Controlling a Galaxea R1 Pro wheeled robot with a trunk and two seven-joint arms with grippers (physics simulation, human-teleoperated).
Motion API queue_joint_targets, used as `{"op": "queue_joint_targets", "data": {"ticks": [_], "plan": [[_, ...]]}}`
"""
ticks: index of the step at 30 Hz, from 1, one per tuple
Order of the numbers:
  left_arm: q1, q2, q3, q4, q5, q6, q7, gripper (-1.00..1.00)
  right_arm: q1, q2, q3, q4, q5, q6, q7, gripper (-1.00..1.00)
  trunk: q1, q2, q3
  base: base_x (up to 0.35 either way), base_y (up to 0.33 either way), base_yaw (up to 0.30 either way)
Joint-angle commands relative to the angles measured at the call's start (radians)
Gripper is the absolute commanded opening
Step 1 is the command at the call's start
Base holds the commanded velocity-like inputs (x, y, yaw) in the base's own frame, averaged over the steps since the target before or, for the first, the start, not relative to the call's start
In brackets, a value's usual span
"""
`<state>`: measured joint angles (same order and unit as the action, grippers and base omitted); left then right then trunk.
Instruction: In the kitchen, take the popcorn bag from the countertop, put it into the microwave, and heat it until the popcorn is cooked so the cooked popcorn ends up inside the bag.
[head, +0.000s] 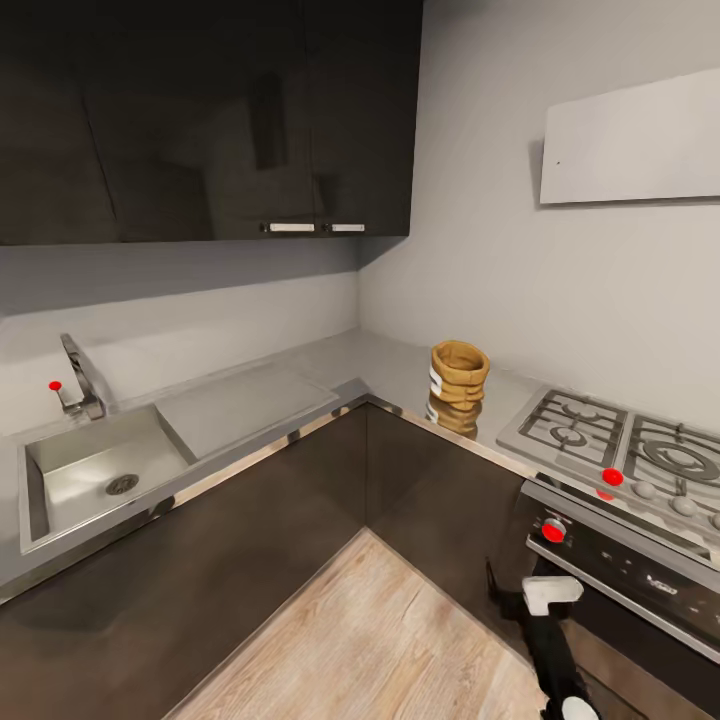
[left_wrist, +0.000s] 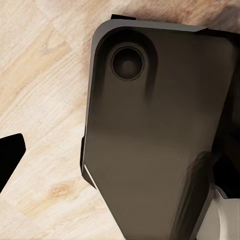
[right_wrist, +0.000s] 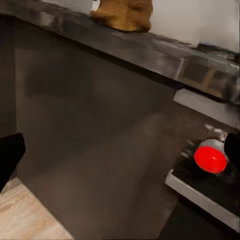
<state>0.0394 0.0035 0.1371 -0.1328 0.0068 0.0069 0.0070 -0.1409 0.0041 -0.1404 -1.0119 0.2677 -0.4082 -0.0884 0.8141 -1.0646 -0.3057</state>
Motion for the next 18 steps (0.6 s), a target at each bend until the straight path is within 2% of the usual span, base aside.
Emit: {"op": "queue_joint_targets", "data": {"ticks": [1, 5, 7, 10, 12, 13, 15, 18], "plan": [[0.000, 0.000, 0.004, -0.002, 0.001, 0.001, 0.001, 1.00, 0.000, 0.000, 0.001, -0.058, 0.004, 0.038, -0.006, 1.00, 0.000, -0.001, -0.001, 0.000, 0.000, 0.000], [0.000, 0.000, 0.004, -0.002, 0.001, 0.001, 0.001, 1.00, -0.003, 0.000, 0.006, -0.291, -0.052, 0.316, -0.005, 1.00, 0.000, -0.001, -0.001, 0.000, 0.000, 0.000], [0.000, 0.000, 0.004, -0.002, 0.001, 0.001, 0.001, 1.00, -0.015, 0.000, 0.006, -0.354, -0.061, 0.395, -0.005, 1.00, 0.000, -0.001, -0.001, 0.000, 0.000, 0.000], [0.000, 0.000, 0.003, -0.002, 0.001, 0.001, 0.001, 1.00, -0.111, 0.000, 0.007, -0.392, -0.066, 0.494, -0.006, 1.00, 0.000, -0.001, -0.001, 0.000, 0.000, 0.000], [0.000, 0.000, 0.003, -0.002, 0.001, 0.001, 0.001, 1.00, -0.197, 0.000, 0.008, -0.399, -0.066, 0.593, -0.007, 1.00, 0.000, -0.001, -0.001, 0.000, 0.000, 0.000], [0.000, 0.000, 0.003, -0.002, 0.001, 0.001, 0.001, 1.00, -0.238, 0.000, 0.008, -0.399, -0.066, 0.646, -0.006, 1.00, 0.000, -0.001, -0.001, 0.020, 0.000, 0.000], [0.000, 0.000, 0.003, -0.002, 0.001, 0.001, 0.000, 1.00, -0.360, -0.001, 0.008, -0.401, -0.067, 0.826, -0.005, 1.00, 0.000, -0.001, -0.001, 0.121, 0.000, 0.000], [0.000, 0.000, 0.003, -0.002, 0.001, 0.001, 0.000, 1.00, -0.477, -0.002, 0.008, -0.401, -0.067, 0.952, -0.005, 1.00, 0.000, -0.001, -0.001, 0.248, 0.000, 0.000]]}}
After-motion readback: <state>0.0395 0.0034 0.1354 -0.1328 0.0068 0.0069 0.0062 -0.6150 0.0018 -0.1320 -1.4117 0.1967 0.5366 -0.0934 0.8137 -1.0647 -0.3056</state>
